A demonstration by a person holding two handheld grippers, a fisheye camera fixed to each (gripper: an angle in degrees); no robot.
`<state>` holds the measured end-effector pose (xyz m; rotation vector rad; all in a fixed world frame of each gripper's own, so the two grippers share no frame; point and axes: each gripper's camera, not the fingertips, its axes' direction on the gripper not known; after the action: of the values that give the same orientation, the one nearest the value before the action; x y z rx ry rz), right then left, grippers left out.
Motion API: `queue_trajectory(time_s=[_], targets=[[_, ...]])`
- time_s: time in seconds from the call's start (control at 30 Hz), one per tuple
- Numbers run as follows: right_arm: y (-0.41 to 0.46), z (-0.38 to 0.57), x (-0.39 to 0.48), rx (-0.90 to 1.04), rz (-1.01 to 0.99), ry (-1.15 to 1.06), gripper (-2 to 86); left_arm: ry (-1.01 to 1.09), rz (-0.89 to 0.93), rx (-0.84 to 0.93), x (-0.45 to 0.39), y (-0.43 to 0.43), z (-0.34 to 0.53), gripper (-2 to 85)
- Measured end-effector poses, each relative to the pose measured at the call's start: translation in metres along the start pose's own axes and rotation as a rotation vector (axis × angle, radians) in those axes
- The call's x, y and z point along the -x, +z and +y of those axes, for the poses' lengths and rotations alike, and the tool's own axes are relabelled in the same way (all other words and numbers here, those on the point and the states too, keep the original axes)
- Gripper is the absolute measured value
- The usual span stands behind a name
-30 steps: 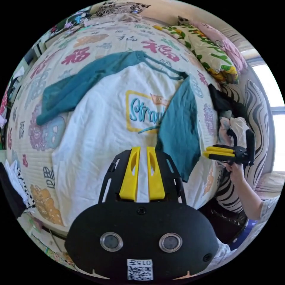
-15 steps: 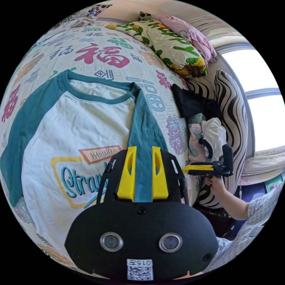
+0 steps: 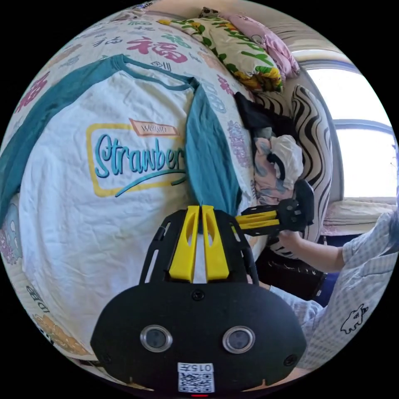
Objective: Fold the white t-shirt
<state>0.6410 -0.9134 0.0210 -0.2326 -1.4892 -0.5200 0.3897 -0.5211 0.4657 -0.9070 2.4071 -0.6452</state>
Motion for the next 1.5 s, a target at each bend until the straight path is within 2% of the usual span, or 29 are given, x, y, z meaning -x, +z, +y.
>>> queue_trajectory(time_s=[0.07, 0.17, 0.33, 0.57, 0.7, 0.77, 0.9, 1.07, 1.13, 1.2, 1.3, 1.4, 1.5], targets=[[0.003, -0.004, -0.008, -0.020, -0.028, 0.042, 1.2, -0.059, -0.053, 0.014, 0.003, -0.020, 0.000, -0.1], [0.018, -0.014, -0.017, 0.008, -0.063, 0.080, 0.6, -0.146, -0.242, 0.080, 0.018, -0.037, 0.005, -0.5], [0.034, -0.048, -0.010, 0.077, -0.032, 0.049, 1.1, -0.237, -0.164, 0.019, 0.039, -0.090, 0.021, -0.2], [0.018, -0.145, 0.015, -0.052, -0.175, -0.010, 4.8, -0.425, -0.186, -0.360, 0.088, -0.252, 0.092, 6.9], [0.023, -0.246, 0.039, -0.110, -0.175, -0.078, 5.7, -0.559, -0.138, -0.549, 0.149, -0.344, 0.125, 8.2], [0.026, -0.293, 0.054, -0.132, -0.178, -0.109, 6.0, -0.590, -0.132, -0.583, 0.173, -0.371, 0.127, 8.6], [0.049, -0.406, 0.089, -0.114, -0.103, -0.158, 7.5, -0.522, -0.110, -0.582, 0.202, -0.412, 0.106, 9.6], [0.114, -0.528, 0.121, 0.039, -0.099, -0.147, 9.3, -0.345, -0.117, -0.479, 0.186, -0.434, 0.077, 10.0], [0.153, -0.571, 0.131, 0.148, 0.025, -0.134, 9.3, -0.295, -0.105, -0.465, 0.177, -0.443, 0.074, 10.1], [0.177, -0.591, 0.133, 0.237, 0.087, -0.117, 6.9, -0.252, -0.090, -0.482, 0.167, -0.458, 0.077, 9.8], [0.185, -0.607, 0.136, 0.253, 0.200, -0.151, 1.5, -0.258, -0.037, -0.513, 0.167, -0.478, 0.087, 9.6], [0.177, -0.619, 0.132, 0.258, 0.153, -0.182, 0.1, -0.303, -0.014, -0.557, 0.174, -0.500, 0.104, 9.7], [0.148, -0.632, 0.124, 0.162, 0.067, -0.156, -0.1, -0.307, -0.029, -0.590, 0.179, -0.520, 0.114, 10.6]])
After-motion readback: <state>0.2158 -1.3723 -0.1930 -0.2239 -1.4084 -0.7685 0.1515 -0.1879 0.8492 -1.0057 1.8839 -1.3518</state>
